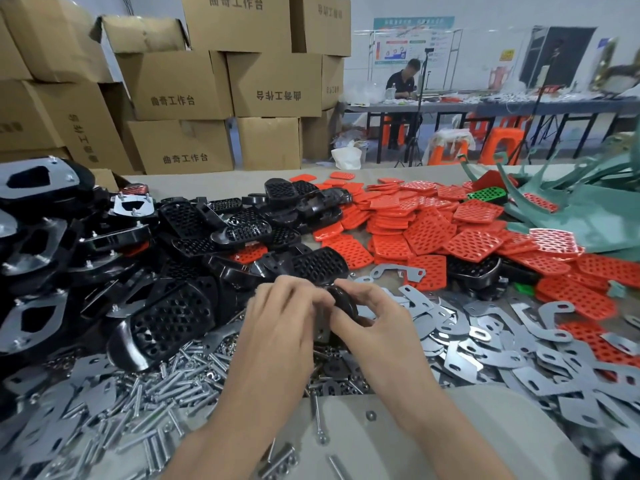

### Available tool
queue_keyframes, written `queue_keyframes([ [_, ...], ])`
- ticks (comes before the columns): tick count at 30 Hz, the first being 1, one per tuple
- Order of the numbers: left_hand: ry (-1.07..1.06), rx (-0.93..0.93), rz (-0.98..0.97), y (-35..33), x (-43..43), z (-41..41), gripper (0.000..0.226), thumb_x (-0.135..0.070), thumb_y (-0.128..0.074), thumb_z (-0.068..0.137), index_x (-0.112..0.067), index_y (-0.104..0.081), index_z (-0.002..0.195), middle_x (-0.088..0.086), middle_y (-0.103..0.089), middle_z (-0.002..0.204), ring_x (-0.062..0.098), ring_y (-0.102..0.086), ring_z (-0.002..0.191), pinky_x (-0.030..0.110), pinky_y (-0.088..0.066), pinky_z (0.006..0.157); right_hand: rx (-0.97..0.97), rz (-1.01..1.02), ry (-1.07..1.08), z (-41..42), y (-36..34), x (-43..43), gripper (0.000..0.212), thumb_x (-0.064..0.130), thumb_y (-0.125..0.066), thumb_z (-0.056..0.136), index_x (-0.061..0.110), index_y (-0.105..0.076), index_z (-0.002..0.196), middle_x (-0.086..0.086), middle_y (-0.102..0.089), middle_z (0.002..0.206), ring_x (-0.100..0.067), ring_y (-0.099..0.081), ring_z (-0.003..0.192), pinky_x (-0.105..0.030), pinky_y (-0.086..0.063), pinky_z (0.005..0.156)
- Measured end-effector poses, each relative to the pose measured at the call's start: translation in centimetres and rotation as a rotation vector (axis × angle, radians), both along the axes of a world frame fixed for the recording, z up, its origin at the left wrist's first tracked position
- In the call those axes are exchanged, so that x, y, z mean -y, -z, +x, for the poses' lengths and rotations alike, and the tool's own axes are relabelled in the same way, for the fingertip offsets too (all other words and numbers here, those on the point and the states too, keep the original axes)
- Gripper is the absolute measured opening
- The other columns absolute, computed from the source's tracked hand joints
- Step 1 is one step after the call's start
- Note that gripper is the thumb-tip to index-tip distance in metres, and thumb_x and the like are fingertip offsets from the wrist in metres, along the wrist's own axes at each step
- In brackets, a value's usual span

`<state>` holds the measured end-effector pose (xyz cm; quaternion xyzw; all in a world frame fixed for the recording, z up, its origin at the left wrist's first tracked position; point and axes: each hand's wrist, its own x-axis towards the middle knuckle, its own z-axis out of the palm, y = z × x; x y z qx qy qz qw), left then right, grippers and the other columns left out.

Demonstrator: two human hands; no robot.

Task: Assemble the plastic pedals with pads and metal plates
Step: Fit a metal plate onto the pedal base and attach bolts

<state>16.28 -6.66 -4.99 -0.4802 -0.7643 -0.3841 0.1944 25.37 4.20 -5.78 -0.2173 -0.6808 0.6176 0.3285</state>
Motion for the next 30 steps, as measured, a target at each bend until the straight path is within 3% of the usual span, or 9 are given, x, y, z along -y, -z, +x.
queue_keyframes([
  [2,0.054,0.050,0.059,-0.18,0.40,0.28,0.021,-0.023,-0.038,0.097,-0.030,-0.056,0.105,-0.021,-0.050,0.109,0.006,-0.047,0.104,0.026,-0.042,0.086,-0.004,0.007,0.004,0.01,-0.29,0.11,0.023,0.022,-0.076,0.087,0.035,-0.069,0.105,0.024,-0.073,0.103,-0.002,-0.072,0.089,-0.016,-0.052,0.078],
  [4,-0.008,0.081,0.088,-0.22,0.38,0.32,0.009,-0.037,-0.043,0.100,-0.034,-0.051,0.102,-0.024,-0.049,0.103,0.003,-0.047,0.100,0.026,-0.042,0.082,0.004,0.027,0.012,-0.01,-0.10,0.00,0.023,0.025,-0.077,0.086,0.037,-0.069,0.105,0.025,-0.073,0.104,-0.002,-0.072,0.088,-0.017,-0.052,0.078],
  [7,-0.129,0.076,0.021,-0.17,0.25,0.16,0.025,-0.054,-0.040,0.099,-0.033,-0.054,0.096,-0.021,-0.052,0.094,0.003,-0.043,0.089,0.033,-0.046,0.078,0.016,0.034,0.020,-0.04,-0.09,0.17,0.024,0.028,-0.078,0.086,0.037,-0.069,0.106,0.024,-0.073,0.105,-0.003,-0.073,0.090,-0.021,-0.053,0.081],
  [12,0.037,0.007,0.026,0.19,0.08,0.32,0.019,-0.019,-0.043,0.099,-0.027,-0.059,0.104,-0.017,-0.053,0.108,0.007,-0.046,0.103,0.032,-0.047,0.085,0.026,0.036,0.011,-0.05,-0.10,0.01,0.025,0.022,-0.077,0.088,0.035,-0.070,0.108,0.022,-0.073,0.107,-0.002,-0.072,0.097,-0.026,-0.055,0.090],
  [16,-0.052,0.077,0.085,-0.20,0.26,0.34,0.007,-0.042,-0.045,0.100,-0.036,-0.049,0.102,-0.025,-0.049,0.100,0.001,-0.045,0.097,0.030,-0.046,0.079,0.015,0.030,0.014,-0.04,-0.05,0.06,0.024,0.024,-0.078,0.087,0.035,-0.071,0.107,0.022,-0.073,0.107,-0.005,-0.072,0.098,-0.027,-0.054,0.089],
  [18,-0.118,0.077,0.038,0.03,0.07,0.03,0.021,-0.053,-0.043,0.099,-0.034,-0.052,0.095,-0.023,-0.051,0.092,0.003,-0.043,0.089,0.033,-0.047,0.075,0.012,0.027,0.020,-0.05,0.10,0.00,0.026,0.028,-0.078,0.084,0.035,-0.071,0.108,0.021,-0.073,0.107,-0.006,-0.072,0.096,-0.028,-0.055,0.088],
  [24,-0.117,-0.096,-0.030,-0.08,0.07,0.17,0.020,-0.040,-0.045,0.100,-0.026,-0.059,0.093,-0.015,-0.059,0.090,0.012,-0.052,0.084,0.032,-0.043,0.076,0.007,0.016,0.025,0.01,-0.07,-0.09,0.025,0.023,-0.077,0.087,0.035,-0.071,0.108,0.019,-0.074,0.109,-0.010,-0.071,0.102,-0.039,-0.055,0.100],
  [27,-0.078,0.054,0.022,-0.28,0.20,0.29,0.009,-0.039,-0.052,0.097,-0.033,-0.058,0.092,-0.025,-0.058,0.089,0.002,-0.050,0.088,0.029,-0.047,0.075,-0.015,0.028,0.027,0.11,-0.08,-0.06,0.022,0.025,-0.077,0.087,0.037,-0.071,0.104,0.019,-0.074,0.106,-0.007,-0.072,0.097,-0.036,-0.057,0.093],
  [30,-0.065,0.218,0.058,-0.44,0.12,0.51,0.021,-0.054,-0.047,0.090,-0.038,-0.060,0.087,-0.028,-0.059,0.092,0.000,-0.052,0.092,0.023,-0.042,0.073,-0.013,0.047,0.040,0.00,-0.01,0.46,0.026,0.035,-0.076,0.082,0.046,-0.067,0.104,0.019,-0.074,0.102,-0.006,-0.073,0.089,-0.038,-0.059,0.085],
])
